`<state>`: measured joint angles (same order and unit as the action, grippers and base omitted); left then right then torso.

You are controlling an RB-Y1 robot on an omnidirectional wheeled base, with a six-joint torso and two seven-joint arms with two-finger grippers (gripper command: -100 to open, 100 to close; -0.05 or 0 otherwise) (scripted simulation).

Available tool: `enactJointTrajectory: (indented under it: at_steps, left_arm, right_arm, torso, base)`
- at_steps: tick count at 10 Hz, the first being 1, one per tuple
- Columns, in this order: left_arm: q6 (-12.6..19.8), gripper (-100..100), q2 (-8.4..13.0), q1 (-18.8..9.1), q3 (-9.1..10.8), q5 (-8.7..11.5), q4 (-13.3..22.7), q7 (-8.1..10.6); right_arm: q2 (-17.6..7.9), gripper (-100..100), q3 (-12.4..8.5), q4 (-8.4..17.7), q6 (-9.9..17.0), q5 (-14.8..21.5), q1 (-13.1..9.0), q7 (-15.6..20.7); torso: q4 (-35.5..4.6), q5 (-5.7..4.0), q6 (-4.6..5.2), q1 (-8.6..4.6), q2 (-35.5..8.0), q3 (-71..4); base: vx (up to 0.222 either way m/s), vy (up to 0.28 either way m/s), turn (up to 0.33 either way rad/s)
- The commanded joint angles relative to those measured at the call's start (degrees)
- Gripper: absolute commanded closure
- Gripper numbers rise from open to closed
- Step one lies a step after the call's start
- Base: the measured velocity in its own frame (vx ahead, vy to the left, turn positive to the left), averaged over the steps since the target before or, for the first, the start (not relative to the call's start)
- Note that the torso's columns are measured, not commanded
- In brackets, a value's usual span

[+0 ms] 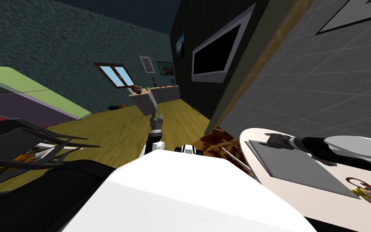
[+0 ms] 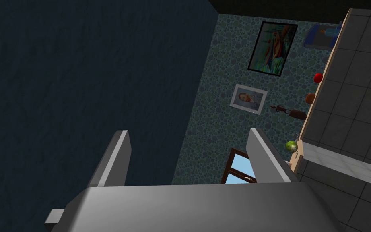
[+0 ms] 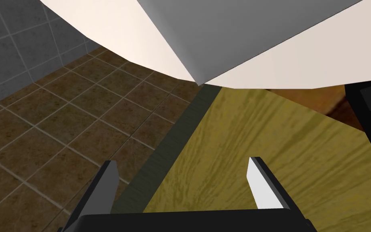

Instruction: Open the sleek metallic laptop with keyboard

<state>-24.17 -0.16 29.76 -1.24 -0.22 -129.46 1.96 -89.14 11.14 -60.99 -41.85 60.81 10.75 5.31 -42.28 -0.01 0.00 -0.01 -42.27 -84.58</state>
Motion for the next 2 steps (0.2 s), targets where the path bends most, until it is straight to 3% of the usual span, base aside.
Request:
enactJointTrajectory:
  at_steps: [1,2]
  left_arm:
    - [0.0,0,0.0,0.0,0.0,0.0,0.0,0.0]
    - [0.0,0,0.0,0.0,0.0,0.0,0.0,0.0]
  right_arm:
    - [0.0,0,0.0,0.0,0.0,0.0,0.0,0.0]
    - [0.0,0,0.0,0.0,0.0,0.0,0.0,0.0]
  torso:
    - [0.0,0.01,0.0,0.02,0.0,0.0]
    - [0.0,0.01,0.0,0.02,0.0,0.0]
  base:
    - [0.0,0.0,0.0]
    - [0.0,0.0,0.0]
